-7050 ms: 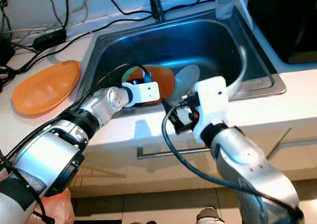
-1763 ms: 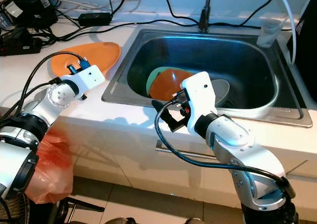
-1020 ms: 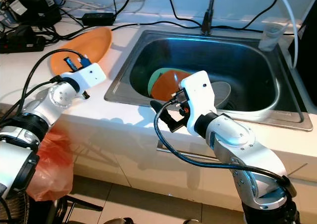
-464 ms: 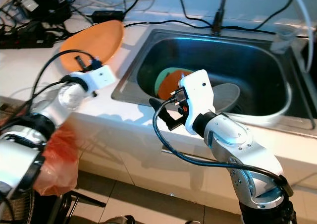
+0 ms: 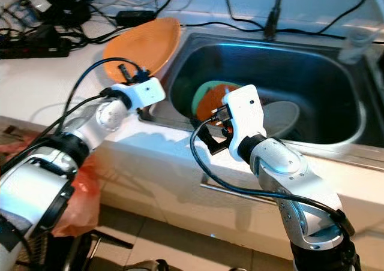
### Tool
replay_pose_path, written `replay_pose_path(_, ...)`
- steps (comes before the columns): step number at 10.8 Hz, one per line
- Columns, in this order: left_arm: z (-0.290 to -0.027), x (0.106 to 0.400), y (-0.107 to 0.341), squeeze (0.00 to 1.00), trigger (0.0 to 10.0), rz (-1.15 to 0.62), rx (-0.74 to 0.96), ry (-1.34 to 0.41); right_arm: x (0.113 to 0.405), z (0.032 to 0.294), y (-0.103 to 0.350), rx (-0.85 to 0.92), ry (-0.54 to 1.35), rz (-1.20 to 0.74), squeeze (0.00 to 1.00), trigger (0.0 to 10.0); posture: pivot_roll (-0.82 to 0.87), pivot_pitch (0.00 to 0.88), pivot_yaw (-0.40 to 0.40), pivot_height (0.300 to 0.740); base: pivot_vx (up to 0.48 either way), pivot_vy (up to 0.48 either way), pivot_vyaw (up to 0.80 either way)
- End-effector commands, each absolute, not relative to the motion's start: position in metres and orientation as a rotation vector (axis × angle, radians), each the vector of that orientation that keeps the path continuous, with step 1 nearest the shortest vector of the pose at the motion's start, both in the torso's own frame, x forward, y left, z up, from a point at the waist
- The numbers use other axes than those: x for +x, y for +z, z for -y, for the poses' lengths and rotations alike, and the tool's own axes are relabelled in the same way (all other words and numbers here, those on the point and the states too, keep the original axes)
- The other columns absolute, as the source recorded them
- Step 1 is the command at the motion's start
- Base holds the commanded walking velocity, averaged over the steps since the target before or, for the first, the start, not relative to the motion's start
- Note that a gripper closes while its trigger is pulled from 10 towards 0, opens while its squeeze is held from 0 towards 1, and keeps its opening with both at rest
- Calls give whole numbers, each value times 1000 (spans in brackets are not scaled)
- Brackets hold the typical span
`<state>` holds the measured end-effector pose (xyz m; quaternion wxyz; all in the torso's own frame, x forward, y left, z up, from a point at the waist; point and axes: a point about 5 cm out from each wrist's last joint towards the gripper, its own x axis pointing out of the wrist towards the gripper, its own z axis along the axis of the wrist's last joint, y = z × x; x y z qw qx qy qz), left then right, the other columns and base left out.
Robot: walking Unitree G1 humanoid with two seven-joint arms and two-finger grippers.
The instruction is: Kitchen organization
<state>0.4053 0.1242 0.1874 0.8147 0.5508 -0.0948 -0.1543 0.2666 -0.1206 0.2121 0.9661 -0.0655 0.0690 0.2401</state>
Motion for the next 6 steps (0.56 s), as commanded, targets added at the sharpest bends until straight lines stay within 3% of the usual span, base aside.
replay_pose_path(1, -99, 402, 183, 0, 0, 254, 1203, -393, 267, 127, 213, -129, 444, -127, 0, 10000, -182, 70, 110, 740, 0, 0, 0)
replay_pose_path(6, -84, 408, 213, 0, 0, 408, 1274, -283, 266, 132, 213, -128, 396, -120, 0, 10000, -203, 58, 136, 740, 0, 0, 0)
